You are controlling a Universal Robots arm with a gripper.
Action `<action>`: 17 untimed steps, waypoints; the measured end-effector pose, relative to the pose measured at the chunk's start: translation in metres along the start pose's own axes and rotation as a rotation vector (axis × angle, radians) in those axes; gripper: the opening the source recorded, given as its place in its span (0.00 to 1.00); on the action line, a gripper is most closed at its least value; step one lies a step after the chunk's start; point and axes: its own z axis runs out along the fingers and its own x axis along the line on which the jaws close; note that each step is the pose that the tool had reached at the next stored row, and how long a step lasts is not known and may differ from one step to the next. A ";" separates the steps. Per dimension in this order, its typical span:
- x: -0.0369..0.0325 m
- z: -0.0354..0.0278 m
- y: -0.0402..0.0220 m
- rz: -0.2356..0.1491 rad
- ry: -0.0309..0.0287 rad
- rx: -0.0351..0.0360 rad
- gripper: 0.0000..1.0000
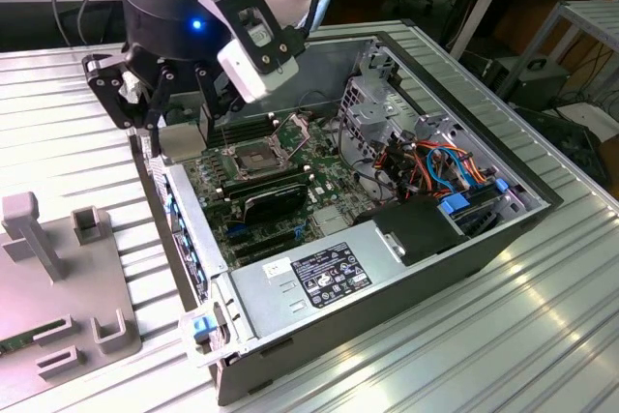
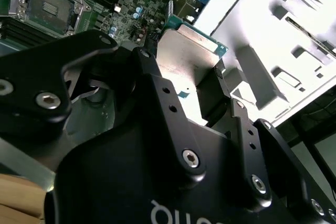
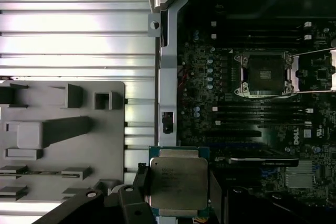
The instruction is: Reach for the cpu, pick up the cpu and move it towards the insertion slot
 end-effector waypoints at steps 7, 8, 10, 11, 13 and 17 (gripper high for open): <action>-0.0102 -0.0003 0.0004 0.000 0.0000 0.0000 0.55; -0.0118 -0.0003 0.0006 0.000 0.0000 0.0000 0.55; -0.0150 -0.0003 0.0014 0.000 0.0000 0.0000 0.55; -0.0163 -0.0002 0.0017 0.000 -0.0001 -0.0001 0.55; -0.0215 -0.0003 0.0029 0.000 0.0000 0.0000 0.55; -0.0311 -0.0004 0.0062 0.001 0.0000 0.0000 0.55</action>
